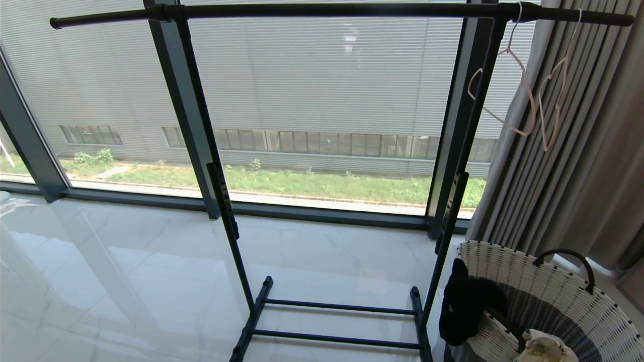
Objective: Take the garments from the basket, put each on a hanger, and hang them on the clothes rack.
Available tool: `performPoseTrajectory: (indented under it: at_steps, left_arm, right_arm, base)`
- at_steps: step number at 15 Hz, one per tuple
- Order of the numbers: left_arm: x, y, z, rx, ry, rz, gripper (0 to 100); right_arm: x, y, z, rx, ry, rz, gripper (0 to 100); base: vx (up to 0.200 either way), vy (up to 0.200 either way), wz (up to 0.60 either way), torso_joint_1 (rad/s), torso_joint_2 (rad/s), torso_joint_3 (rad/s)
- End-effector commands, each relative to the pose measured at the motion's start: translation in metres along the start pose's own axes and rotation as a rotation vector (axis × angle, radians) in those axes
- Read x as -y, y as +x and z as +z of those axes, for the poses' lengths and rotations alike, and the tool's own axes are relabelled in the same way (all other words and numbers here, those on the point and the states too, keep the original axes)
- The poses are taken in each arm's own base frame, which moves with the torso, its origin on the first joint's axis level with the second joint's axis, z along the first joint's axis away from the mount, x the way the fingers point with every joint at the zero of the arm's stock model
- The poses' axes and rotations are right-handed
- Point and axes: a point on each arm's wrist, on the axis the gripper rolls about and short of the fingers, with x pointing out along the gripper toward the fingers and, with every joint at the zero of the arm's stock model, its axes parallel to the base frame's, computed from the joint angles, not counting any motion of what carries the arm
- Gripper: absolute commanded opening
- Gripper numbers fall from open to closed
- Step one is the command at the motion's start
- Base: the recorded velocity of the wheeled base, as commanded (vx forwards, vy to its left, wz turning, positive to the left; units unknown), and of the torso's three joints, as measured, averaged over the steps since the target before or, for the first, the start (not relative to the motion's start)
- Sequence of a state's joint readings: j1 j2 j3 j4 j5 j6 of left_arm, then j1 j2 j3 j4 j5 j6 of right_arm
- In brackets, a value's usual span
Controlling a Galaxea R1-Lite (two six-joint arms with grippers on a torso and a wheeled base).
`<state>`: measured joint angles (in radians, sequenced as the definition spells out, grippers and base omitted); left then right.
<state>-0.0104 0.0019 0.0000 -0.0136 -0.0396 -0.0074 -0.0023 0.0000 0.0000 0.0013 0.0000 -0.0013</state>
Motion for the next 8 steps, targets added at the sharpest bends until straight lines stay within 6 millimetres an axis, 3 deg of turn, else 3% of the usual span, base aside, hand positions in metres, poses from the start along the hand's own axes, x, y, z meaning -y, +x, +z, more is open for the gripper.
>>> performPoseTrajectory:
  at_steps: [1, 5, 8]
  left_arm:
    - [0.0, 0.0001, 0.0, -0.001, 0.0, 0.001, 100]
    - [0.0, 0.0001, 0.0, -0.001, 0.001, -0.001, 100]
    - [0.0, 0.0001, 0.0, -0.001, 0.001, -0.001, 100]
  right_arm:
    - [-0.0001, 0.0003, 0.0001, -0.005, -0.005, 0.001, 100]
    - [0.0007, 0.0057, 0.0016, -0.073, -0.023, 0.045, 100]
    - [-0.0001, 0.0006, 0.0006, -0.002, -0.12, 0.016, 100]
  base:
    - [0.0, 0.0, 0.0, 0.0, 0.0, 0.0]
    - [0.0, 0.0, 0.0, 0.0, 0.0, 0.0]
    - [0.0, 0.0, 0.0, 0.0, 0.0, 0.0]
